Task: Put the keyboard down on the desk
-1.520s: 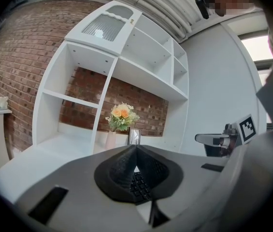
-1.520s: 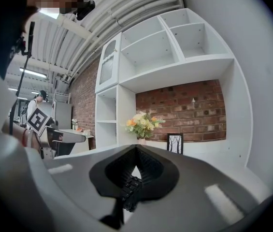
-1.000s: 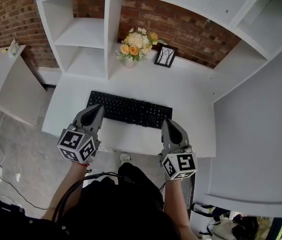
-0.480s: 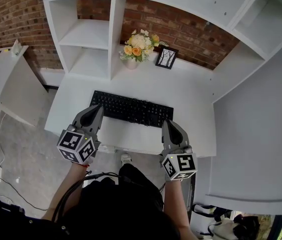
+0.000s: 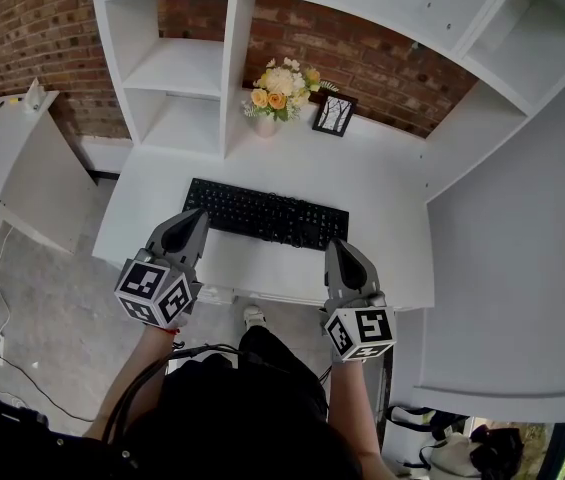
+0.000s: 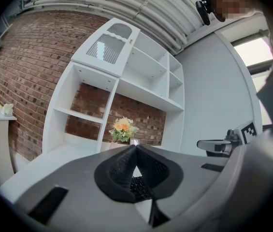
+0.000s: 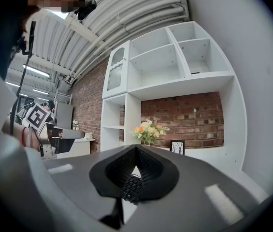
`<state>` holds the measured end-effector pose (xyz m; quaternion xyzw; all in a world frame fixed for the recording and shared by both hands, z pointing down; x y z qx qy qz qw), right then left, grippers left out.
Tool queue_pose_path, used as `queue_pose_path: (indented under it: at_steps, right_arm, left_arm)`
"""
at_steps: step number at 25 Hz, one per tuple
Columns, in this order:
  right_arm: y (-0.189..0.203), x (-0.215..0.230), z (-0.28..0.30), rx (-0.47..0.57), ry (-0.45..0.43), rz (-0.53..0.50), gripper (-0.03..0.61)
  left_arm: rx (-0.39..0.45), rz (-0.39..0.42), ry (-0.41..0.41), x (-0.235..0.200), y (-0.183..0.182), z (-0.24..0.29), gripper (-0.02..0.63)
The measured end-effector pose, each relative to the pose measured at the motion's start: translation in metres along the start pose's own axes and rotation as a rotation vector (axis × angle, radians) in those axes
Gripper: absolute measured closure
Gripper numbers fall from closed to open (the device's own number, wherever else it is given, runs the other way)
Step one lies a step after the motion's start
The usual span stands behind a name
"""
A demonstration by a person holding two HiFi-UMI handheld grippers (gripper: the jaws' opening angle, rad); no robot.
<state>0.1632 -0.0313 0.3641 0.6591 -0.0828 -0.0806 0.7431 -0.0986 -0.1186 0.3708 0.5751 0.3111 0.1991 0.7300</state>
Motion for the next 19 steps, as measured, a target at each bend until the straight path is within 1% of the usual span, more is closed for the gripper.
queue_pose_path:
  at_steps: [10, 19]
  right_arm:
    - [0.0014, -0.0047, -0.0069, 0.001, 0.01, 0.012, 0.577]
    - [0.0058, -0.006, -0.0062, -0.009, 0.01, 0.025, 0.577]
  left_arm:
    - [-0.006, 0.0, 0.009, 0.0019, 0.002, -0.0062, 0.621]
    - [-0.014, -0.008, 0.001, -0.0014, 0.0063, -0.0087, 0.621]
Point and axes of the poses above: the fingertips, and each gripper's own axes: z forward along the fingers, x to its right, y out of its underside, the point moved 5 cm from there along -z, backward along the fingers, and after that the axes turned 5 degrees about -x, right-handed, at the moved point
